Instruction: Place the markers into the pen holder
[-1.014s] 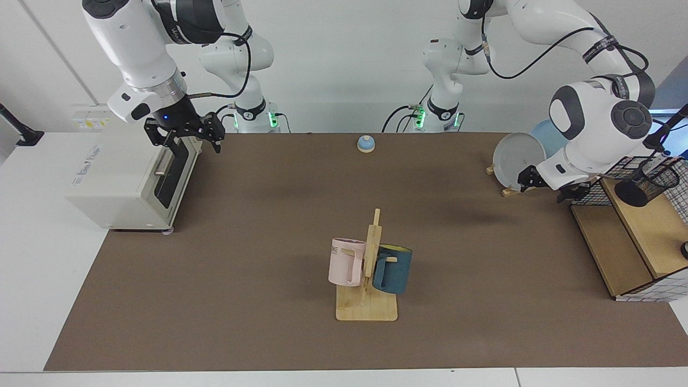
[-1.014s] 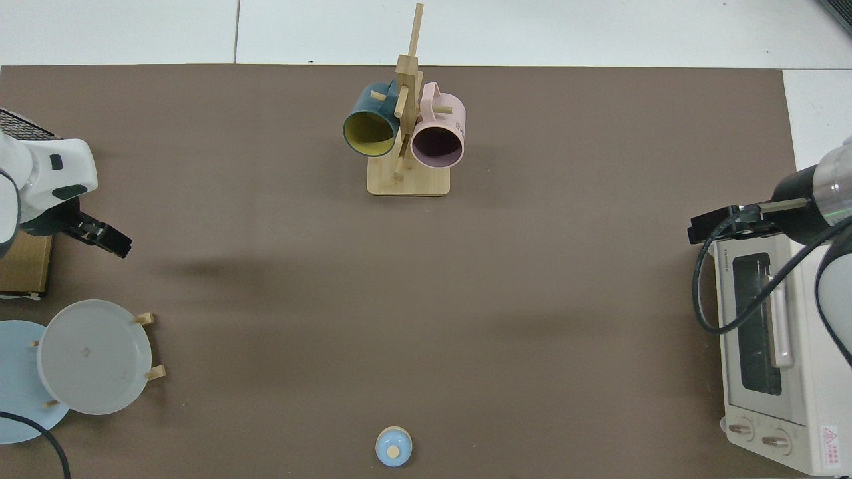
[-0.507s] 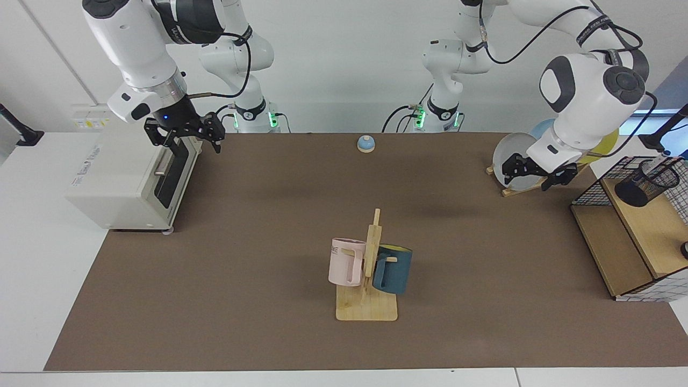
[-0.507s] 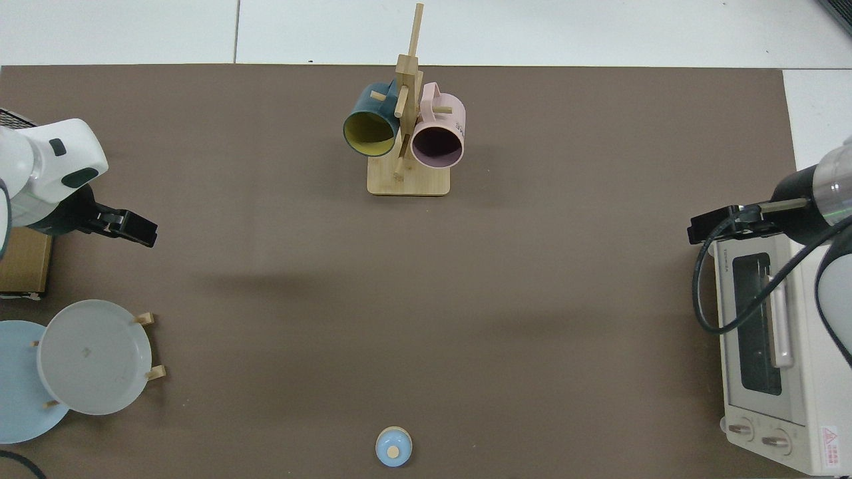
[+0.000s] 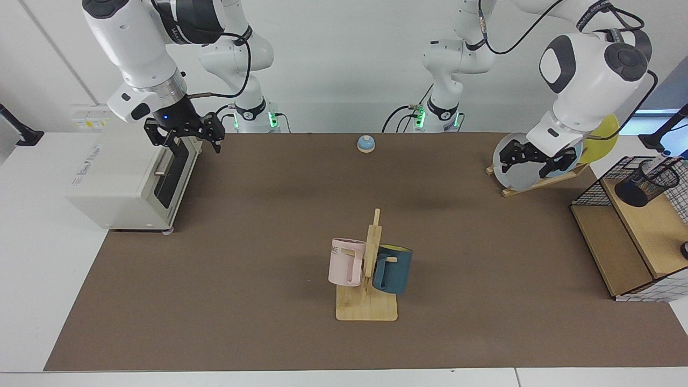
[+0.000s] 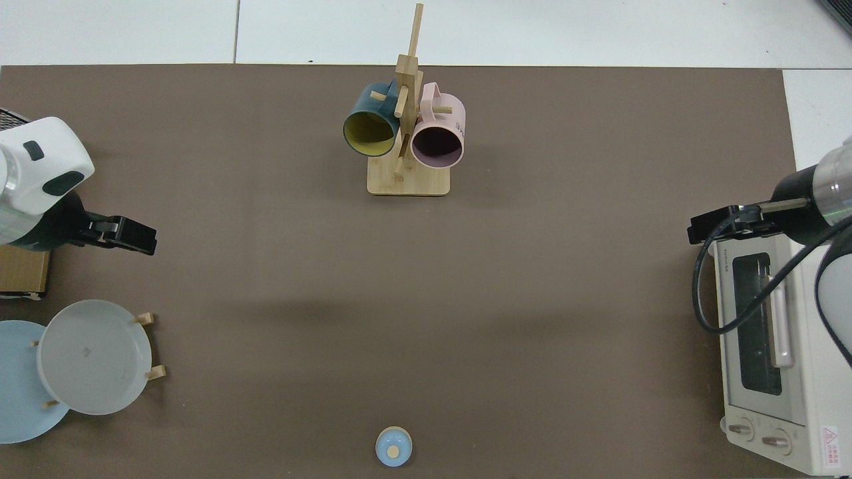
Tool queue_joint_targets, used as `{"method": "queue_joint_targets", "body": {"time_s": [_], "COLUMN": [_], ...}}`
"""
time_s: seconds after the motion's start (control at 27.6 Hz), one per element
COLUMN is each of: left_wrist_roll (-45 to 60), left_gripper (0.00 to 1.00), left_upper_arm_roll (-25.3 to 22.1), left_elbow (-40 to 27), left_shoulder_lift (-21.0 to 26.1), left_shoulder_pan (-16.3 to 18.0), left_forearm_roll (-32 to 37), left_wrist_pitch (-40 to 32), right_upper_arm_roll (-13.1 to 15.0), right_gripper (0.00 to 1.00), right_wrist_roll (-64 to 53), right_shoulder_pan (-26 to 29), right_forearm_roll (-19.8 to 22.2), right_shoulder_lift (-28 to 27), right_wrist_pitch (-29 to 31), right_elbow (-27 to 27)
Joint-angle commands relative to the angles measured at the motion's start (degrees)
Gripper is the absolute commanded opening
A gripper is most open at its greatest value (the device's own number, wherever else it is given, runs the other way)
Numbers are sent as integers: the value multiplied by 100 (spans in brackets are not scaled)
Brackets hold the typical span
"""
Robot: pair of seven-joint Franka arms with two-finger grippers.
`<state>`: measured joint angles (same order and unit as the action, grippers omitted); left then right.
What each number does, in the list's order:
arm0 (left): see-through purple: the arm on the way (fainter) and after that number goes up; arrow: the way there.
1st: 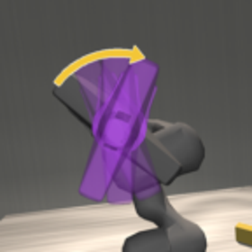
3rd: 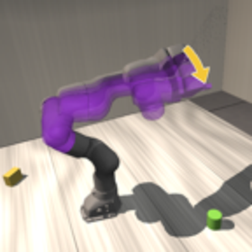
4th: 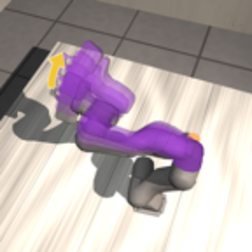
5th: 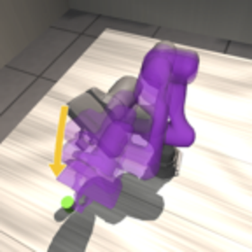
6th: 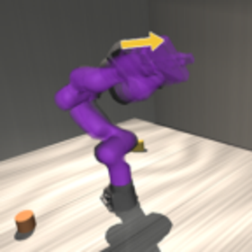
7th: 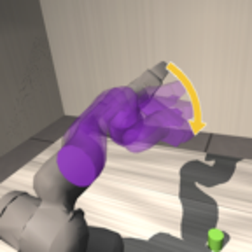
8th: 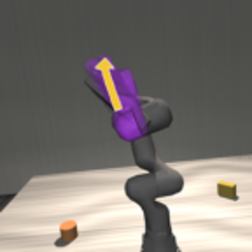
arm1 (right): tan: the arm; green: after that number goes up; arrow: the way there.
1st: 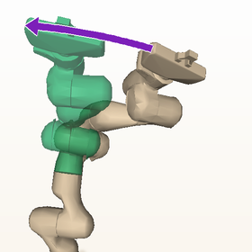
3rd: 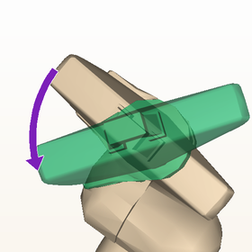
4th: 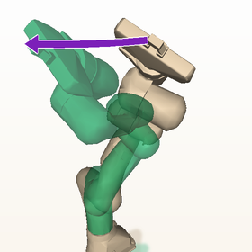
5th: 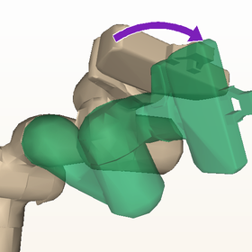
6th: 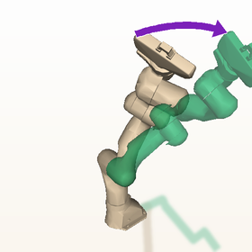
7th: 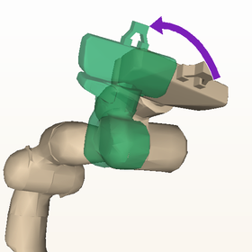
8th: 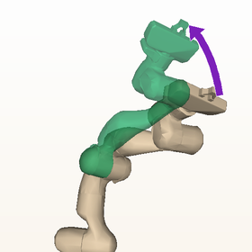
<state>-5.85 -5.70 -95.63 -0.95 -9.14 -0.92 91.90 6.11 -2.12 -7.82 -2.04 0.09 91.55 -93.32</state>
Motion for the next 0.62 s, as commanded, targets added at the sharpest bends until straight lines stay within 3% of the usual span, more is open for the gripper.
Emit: {"method": "queue_joint_targets", "body": {"time_s": [0.0, 0.58], "left_wrist_roll": [75, 101], "left_gripper": [100, 100], "left_upper_arm_roll": [60, -1], "left_elbow": [-211, -202], "left_shoulder_lift": [-125, -107], "left_shoulder_pan": [97, 97], "left_forearm_roll": [109, 162], "left_wrist_pitch": [56, 206], "right_upper_arm_roll": [-40, -40], "right_gripper": [100, 100], "right_wrist_roll": [-43, -43], "right_shoulder_pan": [61, 61], "right_forearm_roll": [11, 11], "right_shoulder_lift": [88, 88], "right_wrist_pitch": [3, 3], "right_elbow": [-73, -73]}}
